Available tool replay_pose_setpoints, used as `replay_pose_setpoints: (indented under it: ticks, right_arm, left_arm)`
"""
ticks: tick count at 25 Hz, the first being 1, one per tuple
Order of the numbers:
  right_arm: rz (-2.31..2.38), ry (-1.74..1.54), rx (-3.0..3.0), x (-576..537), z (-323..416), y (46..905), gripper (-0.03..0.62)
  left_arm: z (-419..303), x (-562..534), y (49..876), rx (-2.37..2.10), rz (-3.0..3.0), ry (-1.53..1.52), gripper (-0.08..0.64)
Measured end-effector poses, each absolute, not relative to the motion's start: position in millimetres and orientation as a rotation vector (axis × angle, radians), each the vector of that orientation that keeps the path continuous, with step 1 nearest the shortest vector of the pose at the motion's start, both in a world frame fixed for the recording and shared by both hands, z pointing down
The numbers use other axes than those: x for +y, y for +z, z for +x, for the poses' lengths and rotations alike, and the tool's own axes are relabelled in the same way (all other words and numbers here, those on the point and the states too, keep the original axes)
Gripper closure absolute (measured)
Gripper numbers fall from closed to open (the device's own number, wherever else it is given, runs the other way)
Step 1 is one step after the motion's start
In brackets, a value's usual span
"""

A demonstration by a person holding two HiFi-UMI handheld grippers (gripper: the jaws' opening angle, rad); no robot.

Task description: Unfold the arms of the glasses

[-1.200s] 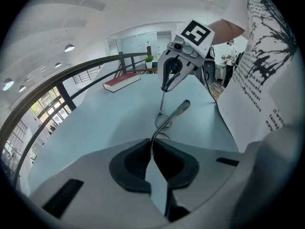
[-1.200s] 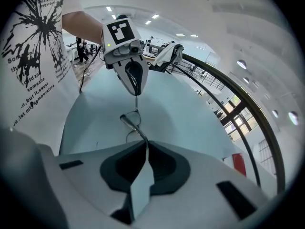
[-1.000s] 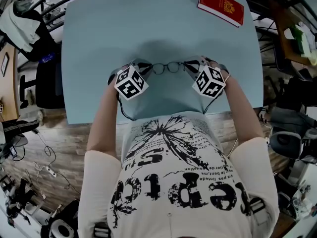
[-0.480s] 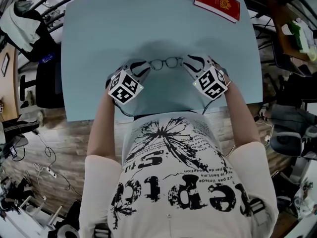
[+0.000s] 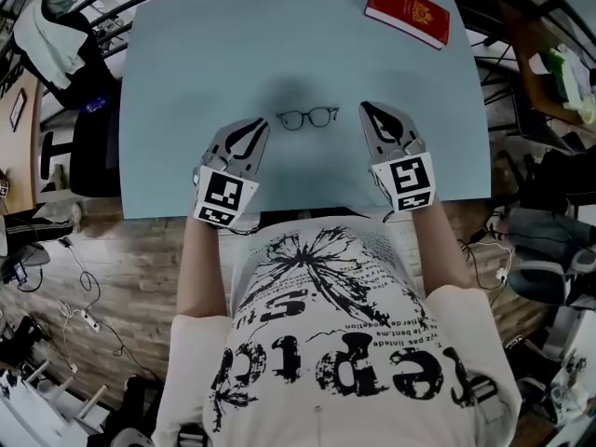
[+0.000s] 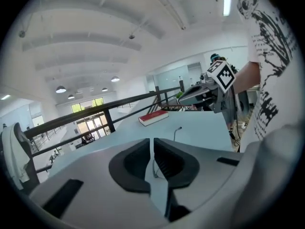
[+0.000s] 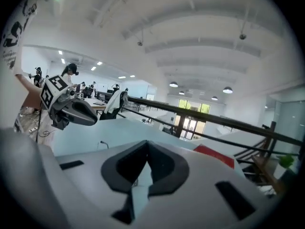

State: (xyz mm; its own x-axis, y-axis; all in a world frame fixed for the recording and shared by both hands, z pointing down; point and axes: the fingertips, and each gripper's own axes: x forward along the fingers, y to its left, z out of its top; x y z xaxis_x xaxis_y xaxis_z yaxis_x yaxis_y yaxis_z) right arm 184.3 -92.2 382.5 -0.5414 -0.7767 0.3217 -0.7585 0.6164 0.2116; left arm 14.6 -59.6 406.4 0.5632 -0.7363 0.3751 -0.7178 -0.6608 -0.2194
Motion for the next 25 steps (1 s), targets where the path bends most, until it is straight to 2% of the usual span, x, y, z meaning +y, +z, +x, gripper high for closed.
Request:
replay_pose_setpoints:
  ticks: [10,25]
  right_arm:
    - [1.359,-0.269,-2.717,-89,176,272,0.582]
    - [1.404,-0.316,-2.668,-104,170,261,0.583]
  left_arm:
    - [27,-57,275,1.461,-2.578,-0.202,0.537]
    - [4,-85,250,1.607,-2.529,-0.149,0.537]
